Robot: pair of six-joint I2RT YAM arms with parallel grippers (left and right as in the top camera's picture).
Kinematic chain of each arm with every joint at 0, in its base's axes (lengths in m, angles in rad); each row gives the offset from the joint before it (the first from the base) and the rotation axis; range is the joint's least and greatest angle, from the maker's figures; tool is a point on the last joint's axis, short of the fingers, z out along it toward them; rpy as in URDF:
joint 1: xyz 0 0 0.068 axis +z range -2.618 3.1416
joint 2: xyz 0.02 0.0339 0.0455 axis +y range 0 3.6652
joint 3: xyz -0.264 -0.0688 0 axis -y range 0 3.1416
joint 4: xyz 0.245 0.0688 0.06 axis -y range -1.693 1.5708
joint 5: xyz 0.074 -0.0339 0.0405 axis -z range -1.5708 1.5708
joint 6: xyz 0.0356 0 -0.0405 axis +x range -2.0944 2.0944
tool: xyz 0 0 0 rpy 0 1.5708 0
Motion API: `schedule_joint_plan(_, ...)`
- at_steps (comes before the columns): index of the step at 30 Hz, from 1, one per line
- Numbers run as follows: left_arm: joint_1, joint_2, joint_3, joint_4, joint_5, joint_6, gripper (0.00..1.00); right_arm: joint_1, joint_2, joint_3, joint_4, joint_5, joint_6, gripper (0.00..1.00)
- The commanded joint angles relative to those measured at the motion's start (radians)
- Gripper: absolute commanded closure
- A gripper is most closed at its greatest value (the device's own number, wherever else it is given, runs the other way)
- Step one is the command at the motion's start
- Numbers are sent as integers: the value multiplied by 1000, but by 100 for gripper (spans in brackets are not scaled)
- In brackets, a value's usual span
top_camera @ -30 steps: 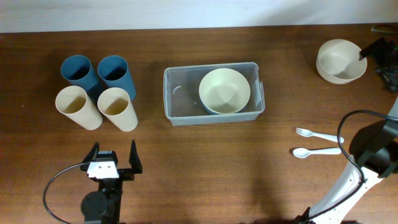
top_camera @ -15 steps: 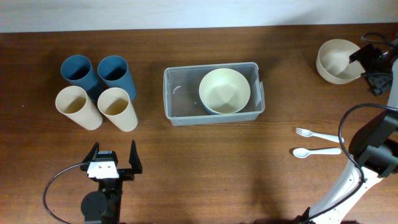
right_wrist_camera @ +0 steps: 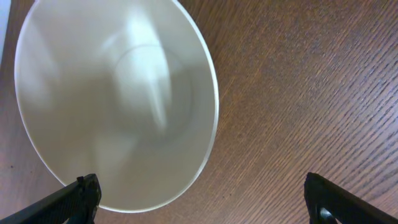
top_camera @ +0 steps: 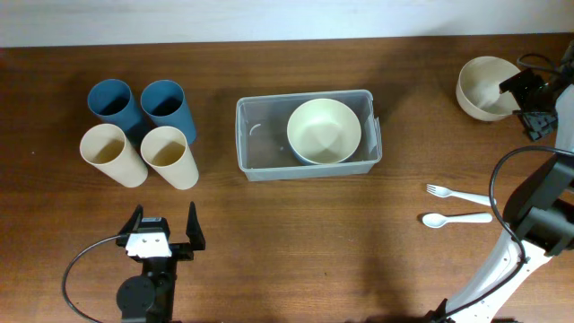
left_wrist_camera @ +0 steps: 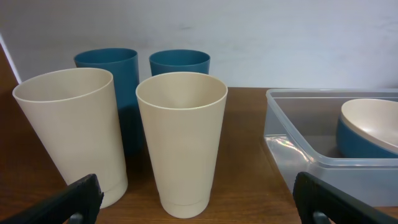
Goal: Pack container
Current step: 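Lower the right gripper onto the cream bowl's rim and close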
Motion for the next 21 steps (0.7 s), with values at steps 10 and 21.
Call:
schedule_joint_plan(10,6,-8,-2,-7,-2,12,0,4,93,-12,42,9,30,1)
schedule_joint_plan(21,6,-8,-2,-7,-2,12,0,5,110,-13,55,10,22,0)
